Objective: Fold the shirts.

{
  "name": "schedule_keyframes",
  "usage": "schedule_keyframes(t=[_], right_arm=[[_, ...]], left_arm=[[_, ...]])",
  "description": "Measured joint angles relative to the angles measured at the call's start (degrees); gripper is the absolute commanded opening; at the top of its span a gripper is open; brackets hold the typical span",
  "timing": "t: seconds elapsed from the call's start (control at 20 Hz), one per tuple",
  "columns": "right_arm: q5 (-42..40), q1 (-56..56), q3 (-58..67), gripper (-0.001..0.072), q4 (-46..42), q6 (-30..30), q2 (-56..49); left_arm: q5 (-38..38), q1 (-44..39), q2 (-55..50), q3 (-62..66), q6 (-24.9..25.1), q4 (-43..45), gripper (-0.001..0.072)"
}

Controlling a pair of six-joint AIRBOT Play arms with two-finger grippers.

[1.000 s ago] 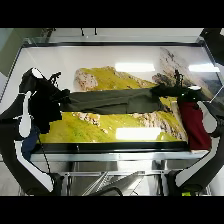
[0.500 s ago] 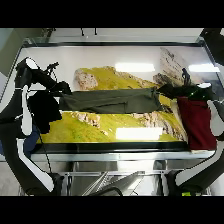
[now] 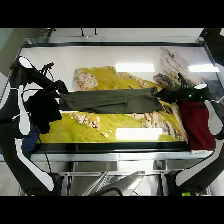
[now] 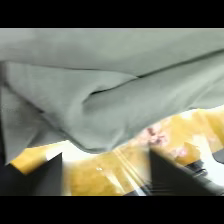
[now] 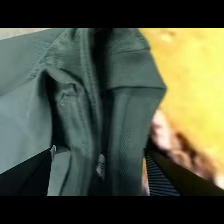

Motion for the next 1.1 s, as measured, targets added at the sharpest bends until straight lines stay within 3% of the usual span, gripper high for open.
schedule_keyframes(t=[0.1, 0.15, 0.2, 0.25, 0.3, 0.35, 0.75, 0.95, 1.1], right_arm=[[0.2, 1.7, 0.0, 0.0642, 0.3, 0.0, -0.8], [0.2, 2.3, 0.0, 0.0578, 0.4, 0.0, -1.1], [-0.2, 2.8, 0.0, 0.031, 0.3, 0.0, -1.5], [-0.5, 3.2, -0.1, 0.0214, 0.0, 0.2, -2.0], [-0.5, 3.5, -0.2, 0.0169, 0.0, 0.2, -2.3], [-0.8, 3.7, -0.2, 0.0031, -0.5, 0.1, -2.4], [3.4, 1.5, 6.7, 0.0021, 0.9, -2.4, 1.7], [13.0, -1.6, 14.9, 0.0021, 2.0, 0.7, 5.8], [18.4, -2.2, 18.0, 0.0021, 2.2, 2.9, 8.4]], left_arm=[[-0.2, -0.8, 0.0, 0.0, -0.2, -0.5, 0.0016], [-0.2, -1.3, 0.0, 0.0, -0.4, -0.7, 0.0016], [-0.2, -1.8, 0.0, 0.0, -0.3, -0.7, 0.0016], [-0.3, -2.3, 0.0, 0.0, -0.3, -1.0, 0.0016], [-0.3, -2.9, 0.0, 0.0, -0.1, -1.1, 0.0016], [-0.3, -3.4, 0.0, 0.0, -0.1, -1.1, 0.0016], [1.4, -10.9, 0.0, 0.0, -1.2, -1.3, 0.0015], [8.5, -20.4, -0.8, -0.1, -1.5, -1.3, 0.0016], [18.5, -30.3, -2.5, -0.1, -2.5, -1.4, 0.0016]])
